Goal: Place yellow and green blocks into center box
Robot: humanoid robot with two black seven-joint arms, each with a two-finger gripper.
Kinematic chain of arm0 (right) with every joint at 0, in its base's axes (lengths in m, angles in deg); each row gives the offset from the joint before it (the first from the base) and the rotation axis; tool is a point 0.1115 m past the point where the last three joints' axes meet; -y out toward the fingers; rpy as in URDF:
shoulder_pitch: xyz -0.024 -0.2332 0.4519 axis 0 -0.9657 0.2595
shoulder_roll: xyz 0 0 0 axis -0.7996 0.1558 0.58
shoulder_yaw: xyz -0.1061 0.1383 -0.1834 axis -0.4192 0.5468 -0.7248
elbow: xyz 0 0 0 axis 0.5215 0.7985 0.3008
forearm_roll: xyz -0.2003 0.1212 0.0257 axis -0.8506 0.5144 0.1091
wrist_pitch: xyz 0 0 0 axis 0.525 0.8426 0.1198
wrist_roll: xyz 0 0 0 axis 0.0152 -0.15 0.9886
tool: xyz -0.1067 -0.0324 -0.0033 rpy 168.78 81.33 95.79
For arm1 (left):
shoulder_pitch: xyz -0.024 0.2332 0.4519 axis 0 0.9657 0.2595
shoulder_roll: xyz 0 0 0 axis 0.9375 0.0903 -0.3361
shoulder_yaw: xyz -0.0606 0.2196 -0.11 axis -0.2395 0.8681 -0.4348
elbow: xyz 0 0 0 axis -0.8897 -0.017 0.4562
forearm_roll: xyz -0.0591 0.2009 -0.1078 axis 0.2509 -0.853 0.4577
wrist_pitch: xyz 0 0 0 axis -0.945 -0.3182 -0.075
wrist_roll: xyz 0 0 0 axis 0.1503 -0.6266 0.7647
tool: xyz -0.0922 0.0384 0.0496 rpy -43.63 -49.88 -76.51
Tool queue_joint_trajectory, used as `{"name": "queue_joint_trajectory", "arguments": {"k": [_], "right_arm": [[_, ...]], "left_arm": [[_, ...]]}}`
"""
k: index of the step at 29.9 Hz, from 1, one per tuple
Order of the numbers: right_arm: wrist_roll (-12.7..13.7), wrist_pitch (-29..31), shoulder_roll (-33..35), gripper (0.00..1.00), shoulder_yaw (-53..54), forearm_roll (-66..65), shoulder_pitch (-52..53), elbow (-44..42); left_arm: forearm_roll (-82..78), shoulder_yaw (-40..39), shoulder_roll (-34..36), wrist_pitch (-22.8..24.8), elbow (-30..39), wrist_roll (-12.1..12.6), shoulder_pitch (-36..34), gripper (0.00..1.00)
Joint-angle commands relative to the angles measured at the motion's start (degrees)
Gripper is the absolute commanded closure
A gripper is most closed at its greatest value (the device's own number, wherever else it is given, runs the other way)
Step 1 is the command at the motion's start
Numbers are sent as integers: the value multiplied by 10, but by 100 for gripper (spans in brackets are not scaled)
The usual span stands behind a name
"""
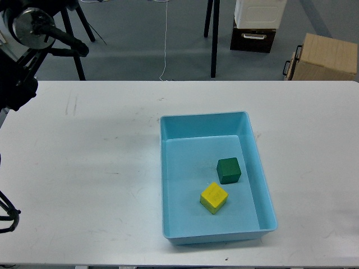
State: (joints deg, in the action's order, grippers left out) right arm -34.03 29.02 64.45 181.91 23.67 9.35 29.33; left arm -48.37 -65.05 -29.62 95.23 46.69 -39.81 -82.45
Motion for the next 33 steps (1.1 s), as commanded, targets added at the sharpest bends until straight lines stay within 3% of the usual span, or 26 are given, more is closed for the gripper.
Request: {"name": "queue_joint_trajectory", "arguments": {"k": [1, 6, 9, 12, 18, 23, 26, 33], "right_arm": [[-1, 0, -2, 0, -2, 0, 1, 2], [-1, 0, -3, 0, 0, -1, 5, 10], [-1, 0, -1, 0, 2, -2, 6, 10], [-1, 0, 0, 0, 6, -3, 3, 7], [-6, 0, -17, 0, 13, -2, 1, 28], [-8, 0, -57, 0, -2, -3, -3, 37], [-8, 0, -63, 0, -11, -8, -26, 38], [-7, 0, -61, 0, -13, -11, -60, 39]], "left_arm": [[3, -139, -5, 0, 14, 2, 89, 13], [2, -257, -17, 0, 113, 5, 232, 13], [2, -311, -29, 0, 228, 5, 372, 13], [4, -388, -85, 0, 347, 5, 518, 13], [15, -412, -149, 0, 515, 3, 762, 11], [68, -407, -155, 0, 528, 8, 875, 7], [107, -379, -155, 0, 528, 31, 931, 4], [114, -296, -167, 0, 528, 39, 955, 1]]}}
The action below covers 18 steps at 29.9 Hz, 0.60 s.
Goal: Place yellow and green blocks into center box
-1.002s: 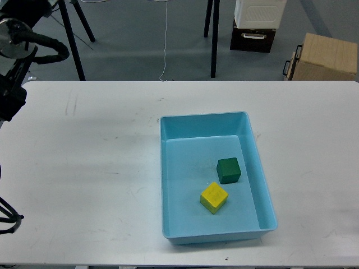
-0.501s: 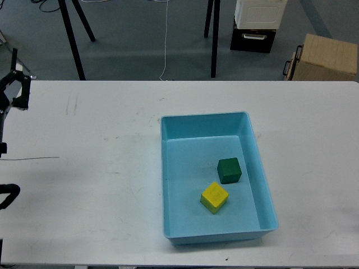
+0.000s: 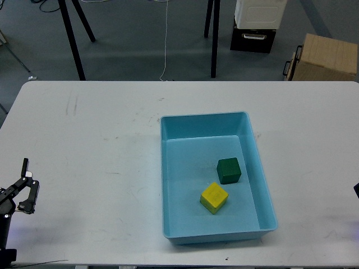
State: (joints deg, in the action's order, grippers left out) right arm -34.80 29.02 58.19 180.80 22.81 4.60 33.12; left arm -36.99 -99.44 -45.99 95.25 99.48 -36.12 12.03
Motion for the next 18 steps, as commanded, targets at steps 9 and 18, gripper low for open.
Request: {"name": "queue_joint_trajectory", "arguments": {"k": [9, 18], "right_arm": [[-1, 0, -1, 0, 5, -1, -23, 23], [-1, 0, -13, 0, -2, -5, -21, 45]], "left_arm": [[0, 97, -5, 0, 0, 2, 12, 0], [0, 108, -5, 0, 0, 1, 14, 0]]}}
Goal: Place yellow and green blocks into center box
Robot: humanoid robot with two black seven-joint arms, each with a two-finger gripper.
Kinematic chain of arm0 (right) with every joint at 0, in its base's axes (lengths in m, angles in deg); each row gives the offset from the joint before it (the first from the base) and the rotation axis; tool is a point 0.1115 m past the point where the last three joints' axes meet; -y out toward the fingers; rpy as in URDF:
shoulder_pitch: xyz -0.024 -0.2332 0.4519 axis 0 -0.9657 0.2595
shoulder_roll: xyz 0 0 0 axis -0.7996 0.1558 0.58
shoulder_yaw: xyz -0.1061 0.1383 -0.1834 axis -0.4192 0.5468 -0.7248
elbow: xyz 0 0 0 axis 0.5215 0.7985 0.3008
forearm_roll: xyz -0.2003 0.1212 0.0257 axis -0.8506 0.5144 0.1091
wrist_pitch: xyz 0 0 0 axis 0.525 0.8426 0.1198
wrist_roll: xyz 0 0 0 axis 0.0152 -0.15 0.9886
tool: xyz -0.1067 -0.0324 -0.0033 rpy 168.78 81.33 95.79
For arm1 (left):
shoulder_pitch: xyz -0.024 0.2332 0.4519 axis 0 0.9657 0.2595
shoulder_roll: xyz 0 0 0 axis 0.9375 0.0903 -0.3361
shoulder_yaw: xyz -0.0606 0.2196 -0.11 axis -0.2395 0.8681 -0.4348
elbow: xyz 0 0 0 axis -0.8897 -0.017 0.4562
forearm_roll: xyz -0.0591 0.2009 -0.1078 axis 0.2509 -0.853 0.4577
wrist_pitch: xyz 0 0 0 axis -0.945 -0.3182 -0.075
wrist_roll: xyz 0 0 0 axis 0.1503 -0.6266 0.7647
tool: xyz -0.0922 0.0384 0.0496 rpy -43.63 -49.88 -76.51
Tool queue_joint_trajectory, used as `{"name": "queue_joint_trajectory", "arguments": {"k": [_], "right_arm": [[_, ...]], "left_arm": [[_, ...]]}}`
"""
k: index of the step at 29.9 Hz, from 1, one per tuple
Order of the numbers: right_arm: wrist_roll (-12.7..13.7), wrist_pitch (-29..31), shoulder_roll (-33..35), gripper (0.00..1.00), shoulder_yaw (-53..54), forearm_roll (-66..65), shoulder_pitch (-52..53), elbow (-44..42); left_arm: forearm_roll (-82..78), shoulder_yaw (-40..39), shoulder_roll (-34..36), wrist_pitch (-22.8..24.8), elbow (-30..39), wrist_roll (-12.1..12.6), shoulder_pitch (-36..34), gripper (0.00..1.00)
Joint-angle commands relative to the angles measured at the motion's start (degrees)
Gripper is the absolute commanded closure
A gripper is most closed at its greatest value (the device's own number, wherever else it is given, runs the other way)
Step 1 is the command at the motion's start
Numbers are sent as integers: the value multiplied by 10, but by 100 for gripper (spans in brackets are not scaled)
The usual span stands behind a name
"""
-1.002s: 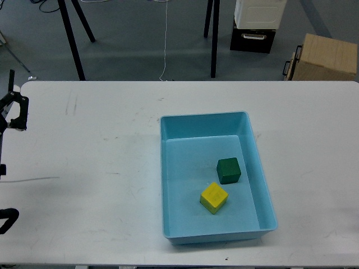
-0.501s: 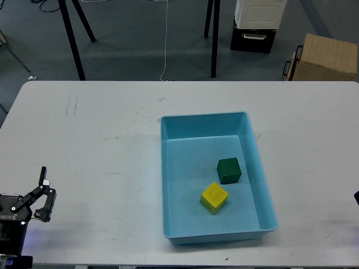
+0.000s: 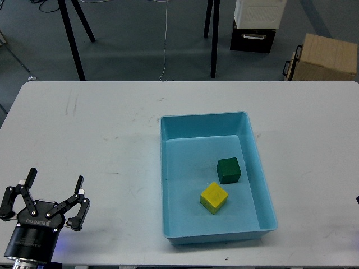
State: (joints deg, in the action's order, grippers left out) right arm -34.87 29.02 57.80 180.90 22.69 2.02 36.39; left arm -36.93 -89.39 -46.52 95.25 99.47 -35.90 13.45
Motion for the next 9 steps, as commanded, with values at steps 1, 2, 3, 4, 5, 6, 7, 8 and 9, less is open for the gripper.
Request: {"name": "queue_joint_trajectory", "arguments": {"k": [1, 2, 3, 4, 5, 6, 7, 8, 9], "right_arm": [[0, 0, -11, 0, -2, -9, 6, 18], [0, 0, -11, 0, -1, -13, 6, 21], [0, 0, -11, 0, 0, -15, 6, 24], [0, 0, -11, 0, 0, -15, 5, 25], [0, 0, -10, 0, 0, -15, 5, 25], [0, 0, -10, 0, 0, -15, 5, 25], [0, 0, -9, 0, 0, -15, 5, 25], [0, 0, -9, 0, 1, -15, 4, 25], [0, 0, -7, 0, 2, -16, 4, 24]], "left_arm": [[0, 11, 0, 0, 0, -1, -1, 0], [-1, 12, 0, 0, 0, -1, -1, 0], [0, 12, 0, 0, 0, -2, -1, 0], [0, 12, 0, 0, 0, -2, -1, 0], [-1, 14, 0, 0, 0, -2, -1, 0], [-1, 15, 0, 0, 0, -2, -1, 0], [-1, 15, 0, 0, 0, -3, -1, 0], [-1, 15, 0, 0, 0, -3, -2, 0], [-1, 15, 0, 0, 0, -3, -2, 0]]}}
